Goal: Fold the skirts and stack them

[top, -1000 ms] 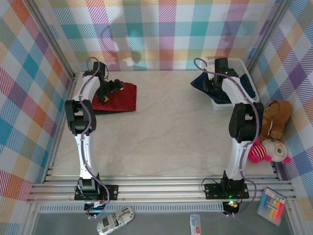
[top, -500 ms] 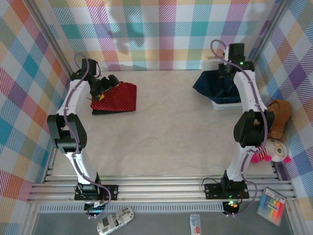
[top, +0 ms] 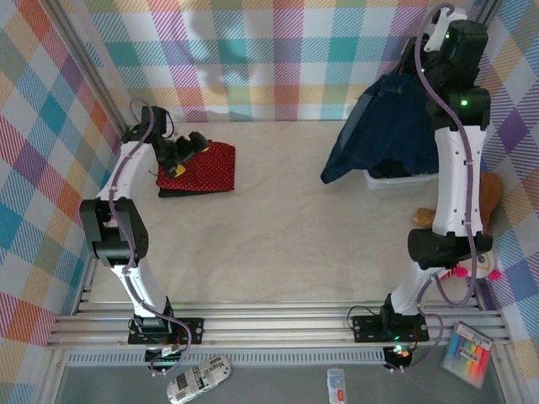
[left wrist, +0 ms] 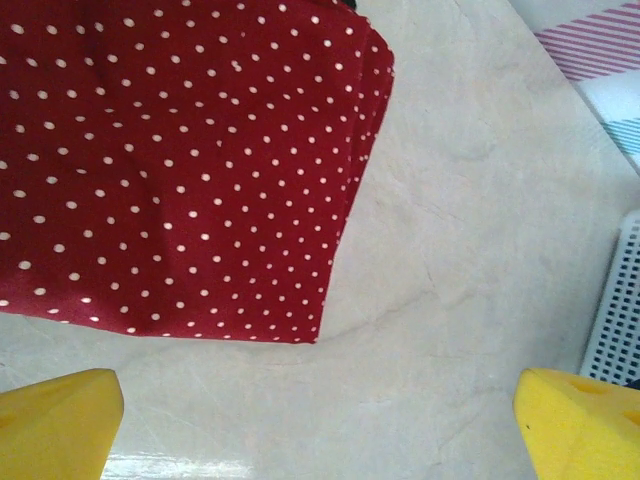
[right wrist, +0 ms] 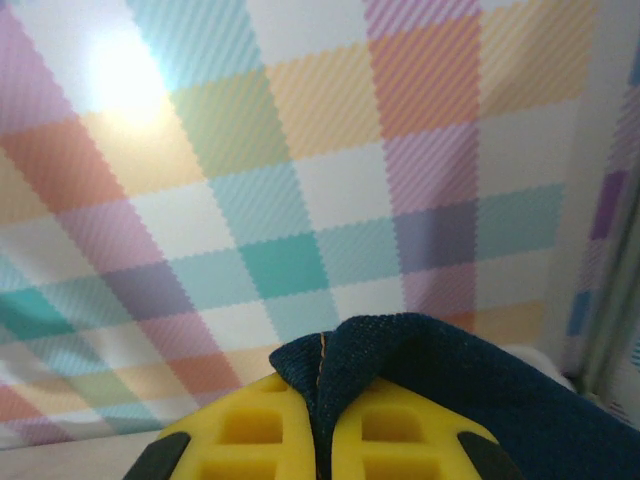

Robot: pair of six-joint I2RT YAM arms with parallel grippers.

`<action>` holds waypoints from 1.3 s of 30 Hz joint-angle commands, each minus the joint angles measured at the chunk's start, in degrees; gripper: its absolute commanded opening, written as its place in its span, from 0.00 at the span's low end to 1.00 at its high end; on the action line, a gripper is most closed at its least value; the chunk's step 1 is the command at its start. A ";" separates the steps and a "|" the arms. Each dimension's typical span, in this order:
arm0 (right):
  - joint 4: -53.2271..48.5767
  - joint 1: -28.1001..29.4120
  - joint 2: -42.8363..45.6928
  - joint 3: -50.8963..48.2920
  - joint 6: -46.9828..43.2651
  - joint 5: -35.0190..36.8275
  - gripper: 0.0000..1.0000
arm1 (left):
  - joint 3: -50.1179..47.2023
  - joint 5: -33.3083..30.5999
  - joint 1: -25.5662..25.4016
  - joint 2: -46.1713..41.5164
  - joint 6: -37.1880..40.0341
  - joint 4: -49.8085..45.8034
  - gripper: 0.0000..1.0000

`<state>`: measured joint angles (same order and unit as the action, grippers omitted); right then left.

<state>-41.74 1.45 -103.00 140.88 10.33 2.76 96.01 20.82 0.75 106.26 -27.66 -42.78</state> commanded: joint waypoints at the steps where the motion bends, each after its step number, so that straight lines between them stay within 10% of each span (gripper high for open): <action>1: 2.28 1.73 1.13 3.24 4.38 -10.50 0.00 | -0.60 4.60 -0.75 -0.13 -0.18 2.68 1.00; 10: 6.25 12.13 0.03 7.08 8.41 -21.20 0.00 | 2.15 12.20 -4.91 -0.24 2.82 5.46 1.00; 22: 10.07 19.12 2.17 10.73 12.70 -36.77 0.00 | 7.26 5.50 -5.01 0.00 1.63 0.63 1.00; 26: 5.98 18.28 7.91 -1.45 5.59 -32.64 0.00 | 7.76 -0.13 -3.78 -0.96 -0.86 -0.81 1.00; 30: 15.90 9.16 18.31 -34.61 4.76 -39.77 0.01 | 5.25 -4.42 -3.74 -3.59 -0.67 -1.55 1.00; 37: 15.64 -4.37 20.03 -65.73 1.37 -33.06 0.99 | 1.23 -3.51 -6.97 -4.57 0.37 -3.79 1.00; 39: 19.19 -2.78 22.91 -69.97 3.74 -32.37 0.99 | -0.27 -4.44 -8.40 -4.57 0.37 -3.89 1.00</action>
<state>-27.00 -4.05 -86.46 72.49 14.17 -29.87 97.58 17.63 -5.30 103.48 -27.64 -44.03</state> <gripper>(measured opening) 0.968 0.998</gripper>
